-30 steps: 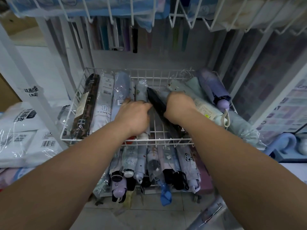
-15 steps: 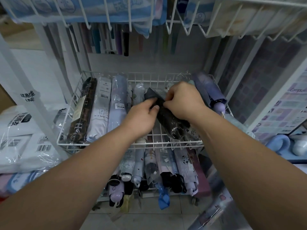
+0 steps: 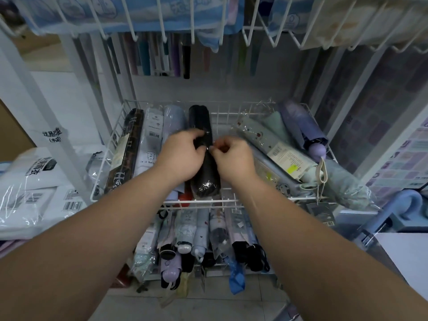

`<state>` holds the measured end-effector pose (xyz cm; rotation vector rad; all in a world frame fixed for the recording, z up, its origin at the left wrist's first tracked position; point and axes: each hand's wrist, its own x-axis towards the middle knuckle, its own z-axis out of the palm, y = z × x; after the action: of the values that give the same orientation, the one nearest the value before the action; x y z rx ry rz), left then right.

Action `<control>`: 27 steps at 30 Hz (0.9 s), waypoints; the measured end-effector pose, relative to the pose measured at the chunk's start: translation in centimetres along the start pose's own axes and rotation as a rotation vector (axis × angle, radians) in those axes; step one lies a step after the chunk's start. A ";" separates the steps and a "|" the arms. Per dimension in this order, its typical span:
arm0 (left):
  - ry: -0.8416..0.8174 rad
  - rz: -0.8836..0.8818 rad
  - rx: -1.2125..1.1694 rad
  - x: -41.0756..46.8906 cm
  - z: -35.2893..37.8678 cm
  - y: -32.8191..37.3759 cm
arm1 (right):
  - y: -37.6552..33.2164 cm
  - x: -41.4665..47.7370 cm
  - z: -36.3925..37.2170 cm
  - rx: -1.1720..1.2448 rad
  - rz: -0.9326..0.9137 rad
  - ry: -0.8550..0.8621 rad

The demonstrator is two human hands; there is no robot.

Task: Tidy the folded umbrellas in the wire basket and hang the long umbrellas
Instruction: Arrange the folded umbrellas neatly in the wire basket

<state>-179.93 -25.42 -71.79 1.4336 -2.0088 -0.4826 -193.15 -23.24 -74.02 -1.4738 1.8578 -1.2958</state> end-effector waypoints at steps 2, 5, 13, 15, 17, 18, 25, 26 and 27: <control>0.008 0.123 0.127 -0.3 0.1 -0.5 | 0.5 0.3 0.9 0.126 0.037 -0.072; 0.064 0.240 0.488 -0.6 -0.3 -0.9 | 0.1 0.5 1.6 0.132 -0.012 -0.207; -0.133 0.148 0.637 -0.2 -1.3 -4.4 | 0.2 0.4 0.6 -0.003 -0.080 -0.309; -0.157 0.123 0.610 -0.1 -1.6 -4.1 | 0.1 0.3 -0.2 -0.041 -0.130 -0.267; -0.118 0.106 0.556 -0.1 -2.0 -3.1 | 0.1 0.3 -1.9 -0.052 -0.175 -0.180; -0.065 0.118 0.502 -0.1 -2.1 -2.4 | 0.1 0.3 -3.0 -0.056 -0.197 -0.121; -0.077 0.074 -0.139 -0.7 3.2 5.5 | 1.6 -0.2 -11.8 -0.481 -0.206 0.138; -0.137 0.032 -0.202 -0.7 4.5 6.5 | 1.8 -0.4 -12.6 -0.583 -0.215 0.136; -0.186 0.000 -0.247 -0.6 5.8 7.3 | 2.1 -0.7 -13.4 -0.655 -0.229 0.131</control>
<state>-188.83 -22.66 -71.76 1.2759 -2.0088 -0.8597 -204.55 -17.36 -69.70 -2.0106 2.4015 -0.9239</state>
